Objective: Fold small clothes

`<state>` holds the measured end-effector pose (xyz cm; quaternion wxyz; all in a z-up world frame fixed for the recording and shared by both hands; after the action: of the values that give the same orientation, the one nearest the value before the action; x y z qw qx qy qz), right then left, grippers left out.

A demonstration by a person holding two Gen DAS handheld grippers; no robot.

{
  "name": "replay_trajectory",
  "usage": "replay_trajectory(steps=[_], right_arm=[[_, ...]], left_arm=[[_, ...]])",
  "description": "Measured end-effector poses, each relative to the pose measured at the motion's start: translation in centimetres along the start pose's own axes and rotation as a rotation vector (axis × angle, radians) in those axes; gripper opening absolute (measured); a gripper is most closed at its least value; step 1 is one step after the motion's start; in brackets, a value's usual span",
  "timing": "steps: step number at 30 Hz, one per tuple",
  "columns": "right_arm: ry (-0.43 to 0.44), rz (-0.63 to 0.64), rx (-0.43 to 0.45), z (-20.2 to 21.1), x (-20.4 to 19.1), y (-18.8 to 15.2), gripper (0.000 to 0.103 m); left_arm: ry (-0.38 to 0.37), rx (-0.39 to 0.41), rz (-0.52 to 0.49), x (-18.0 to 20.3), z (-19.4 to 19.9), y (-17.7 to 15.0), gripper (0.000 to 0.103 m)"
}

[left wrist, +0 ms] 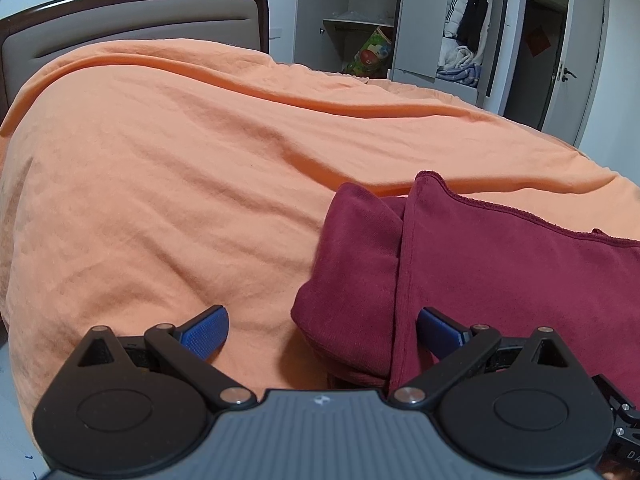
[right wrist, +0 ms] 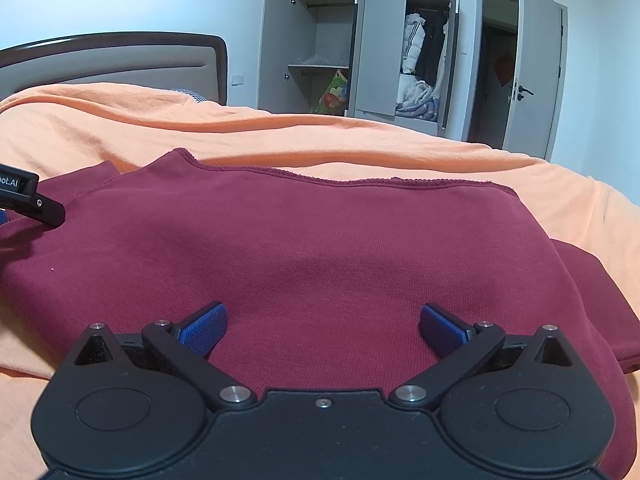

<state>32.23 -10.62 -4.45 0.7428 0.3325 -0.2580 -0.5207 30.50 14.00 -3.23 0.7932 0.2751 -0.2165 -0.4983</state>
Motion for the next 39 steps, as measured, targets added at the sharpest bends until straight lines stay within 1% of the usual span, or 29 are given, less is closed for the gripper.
replay_trajectory(steps=[15,17,19,21,24,29,31,35,38,39], right_arm=[[0.001,-0.002,0.000,0.0,0.0,0.0,0.103],[0.004,-0.005,-0.002,0.0,0.0,0.0,0.103],[0.005,-0.006,-0.002,0.0,0.0,0.0,0.103],[0.005,-0.006,-0.001,0.0,0.1,0.0,0.103],[0.006,-0.007,0.000,0.0,0.0,0.0,0.103],[0.005,-0.007,0.000,0.0,0.0,0.0,0.103],[0.005,-0.007,0.000,0.0,0.0,0.0,0.103],[0.006,-0.007,0.001,0.0,0.0,0.0,0.103],[0.005,-0.007,0.001,0.0,0.0,0.0,0.103],[0.005,-0.007,0.001,0.0,0.1,0.0,0.103]], left_arm=[[-0.004,0.009,-0.047,-0.3,-0.1,1.5,0.103],[-0.007,0.011,-0.052,-0.1,-0.1,1.5,0.100],[-0.027,0.008,-0.049,-0.1,0.0,1.6,0.093],[-0.045,0.006,-0.037,-0.1,0.1,1.7,0.091],[-0.041,0.009,-0.034,0.1,0.2,1.7,0.088],[-0.061,0.002,-0.027,0.3,0.2,1.5,0.075],[-0.078,-0.002,-0.017,0.3,0.3,1.5,0.064],[-0.103,-0.009,-0.001,0.4,0.4,1.4,0.052],[-0.114,-0.002,0.012,0.3,0.6,1.5,0.030],[-0.090,0.003,0.011,0.3,0.7,1.5,0.019]])
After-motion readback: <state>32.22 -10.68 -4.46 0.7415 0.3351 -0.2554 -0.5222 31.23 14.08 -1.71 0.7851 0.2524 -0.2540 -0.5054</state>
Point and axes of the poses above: each gripper's, at about its wrist camera, not at the fingertips, and z roughly against the way its jaws point, x to its right, y to its top, the point moved 2 cm from there along -z, roughly the way its jaws point, and after that the axes turned 7 degrees about -x, right-handed, at the moved point
